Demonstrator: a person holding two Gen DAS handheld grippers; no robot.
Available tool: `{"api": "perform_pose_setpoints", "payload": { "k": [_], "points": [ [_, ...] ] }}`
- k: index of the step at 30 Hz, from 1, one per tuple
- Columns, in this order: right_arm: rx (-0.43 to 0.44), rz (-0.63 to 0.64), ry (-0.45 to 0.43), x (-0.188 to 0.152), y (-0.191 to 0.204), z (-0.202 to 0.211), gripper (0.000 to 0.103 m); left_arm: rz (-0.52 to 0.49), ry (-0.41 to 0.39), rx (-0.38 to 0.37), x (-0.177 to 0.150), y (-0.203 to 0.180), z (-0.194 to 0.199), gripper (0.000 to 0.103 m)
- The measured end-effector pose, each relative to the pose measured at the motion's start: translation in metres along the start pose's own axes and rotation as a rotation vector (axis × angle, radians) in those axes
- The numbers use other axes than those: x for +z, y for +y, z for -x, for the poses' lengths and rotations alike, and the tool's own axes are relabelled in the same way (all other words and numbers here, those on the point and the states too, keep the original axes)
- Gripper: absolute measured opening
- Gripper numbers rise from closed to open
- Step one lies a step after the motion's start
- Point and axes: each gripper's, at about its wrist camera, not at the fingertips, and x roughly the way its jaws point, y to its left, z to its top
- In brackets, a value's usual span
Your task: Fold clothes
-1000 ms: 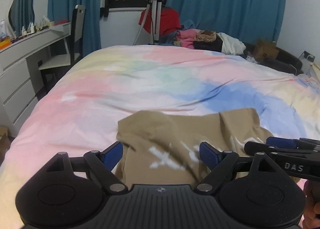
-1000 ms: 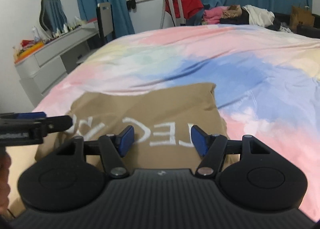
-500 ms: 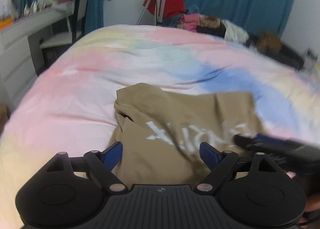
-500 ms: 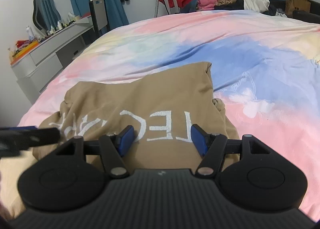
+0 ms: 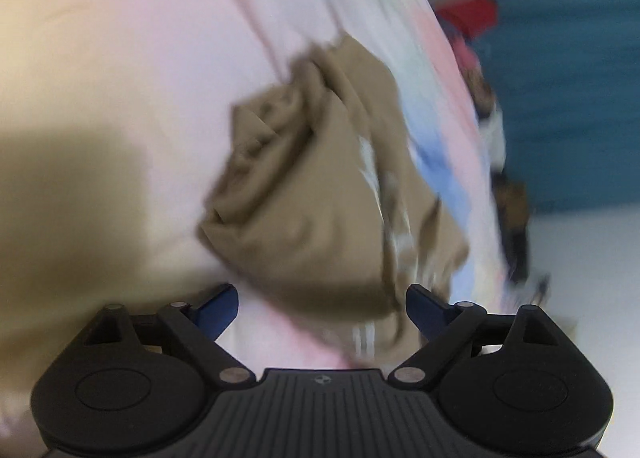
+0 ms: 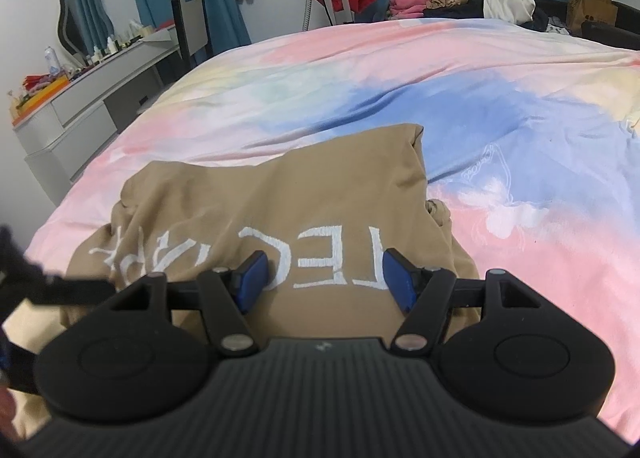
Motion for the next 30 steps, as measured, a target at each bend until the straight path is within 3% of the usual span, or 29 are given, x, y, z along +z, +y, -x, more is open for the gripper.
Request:
{"api": "perform_pose_setpoints", "payload": {
  "k": [2,6,9,14,18,20,22,25,30],
  "points": [
    [-0.002,-0.001,0.0,0.0,0.001,0.0,0.066,0.044,-0.044,-0.033,0.003,0.005,0.0,0.084],
    [-0.007,-0.004,-0.007,0.001,0.002,0.002,0.066,0.091,-0.153,-0.017,0.004,0.011,0.004,0.053],
    [0.031,-0.042,-0.046,0.007,0.007,0.015,0.067,0.108,-0.179,-0.026,0.0,0.013,0.005,0.04],
    [0.356,-0.252,-0.075,0.015,0.019,0.056,0.067,0.075,-0.209,-0.081,0.0,0.007,0.015,0.032],
    [0.588,-0.501,0.085,-0.008,0.014,0.041,0.068,0.037,-0.231,-0.114,-0.002,-0.004,0.021,0.028],
    [0.664,-0.703,0.203,-0.026,0.002,0.017,0.068,0.033,-0.236,-0.127,-0.003,-0.005,0.026,0.028],
    [0.679,-0.908,0.259,-0.044,-0.015,-0.003,0.067,0.034,-0.237,-0.138,-0.003,-0.005,0.028,0.028],
    [0.633,-1.011,0.262,-0.054,-0.031,-0.013,0.067,0.049,-0.233,-0.152,-0.001,-0.004,0.026,0.028],
    [0.457,-1.148,0.212,-0.067,-0.058,-0.008,0.067,0.062,-0.233,-0.165,0.001,-0.001,0.03,0.027]
  ]
}}
